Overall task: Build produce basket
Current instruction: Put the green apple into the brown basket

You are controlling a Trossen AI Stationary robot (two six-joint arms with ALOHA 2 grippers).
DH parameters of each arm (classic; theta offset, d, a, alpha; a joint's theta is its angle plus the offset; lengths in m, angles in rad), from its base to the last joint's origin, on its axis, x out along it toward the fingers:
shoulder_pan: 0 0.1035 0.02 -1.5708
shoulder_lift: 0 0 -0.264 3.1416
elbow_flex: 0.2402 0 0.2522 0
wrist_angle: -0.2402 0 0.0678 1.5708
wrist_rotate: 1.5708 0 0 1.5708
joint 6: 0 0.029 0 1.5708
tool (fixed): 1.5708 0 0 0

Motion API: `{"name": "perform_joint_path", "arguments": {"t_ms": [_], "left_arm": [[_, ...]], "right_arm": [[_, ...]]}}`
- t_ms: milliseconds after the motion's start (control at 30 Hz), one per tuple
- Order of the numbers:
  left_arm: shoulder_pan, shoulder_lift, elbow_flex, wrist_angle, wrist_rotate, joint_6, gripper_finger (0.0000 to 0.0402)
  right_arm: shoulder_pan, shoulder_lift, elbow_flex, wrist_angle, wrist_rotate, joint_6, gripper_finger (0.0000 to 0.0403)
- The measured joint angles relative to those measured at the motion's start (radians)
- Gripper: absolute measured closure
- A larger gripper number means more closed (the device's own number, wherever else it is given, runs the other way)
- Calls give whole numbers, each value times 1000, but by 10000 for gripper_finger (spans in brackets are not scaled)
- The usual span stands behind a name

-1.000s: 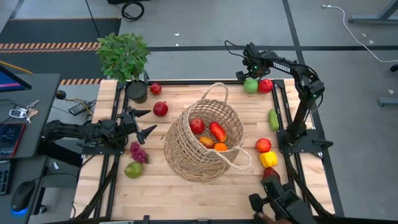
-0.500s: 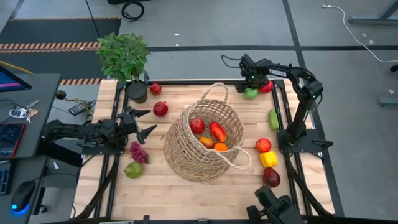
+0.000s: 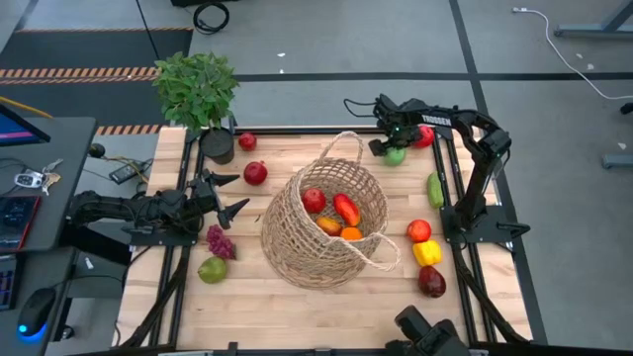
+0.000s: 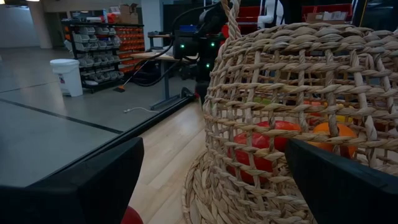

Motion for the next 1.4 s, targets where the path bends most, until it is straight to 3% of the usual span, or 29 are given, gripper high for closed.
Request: {"name": "perform_joint_path", "arguments": {"t_ms": [400, 733, 933, 1400], "left_arm": [[0, 0, 0, 0, 0, 0, 4], [0, 0, 0, 0, 0, 0, 4], [0, 0, 0, 0, 0, 0, 4], [0, 0, 0, 0, 0, 0, 4]], "right_arm": [[42, -76, 25, -1, -184, 74, 44], [53, -318, 25, 162, -316, 212, 44], [58, -481, 25, 244, -319, 266, 43], [153, -723, 26, 751, -583, 333, 43]]}}
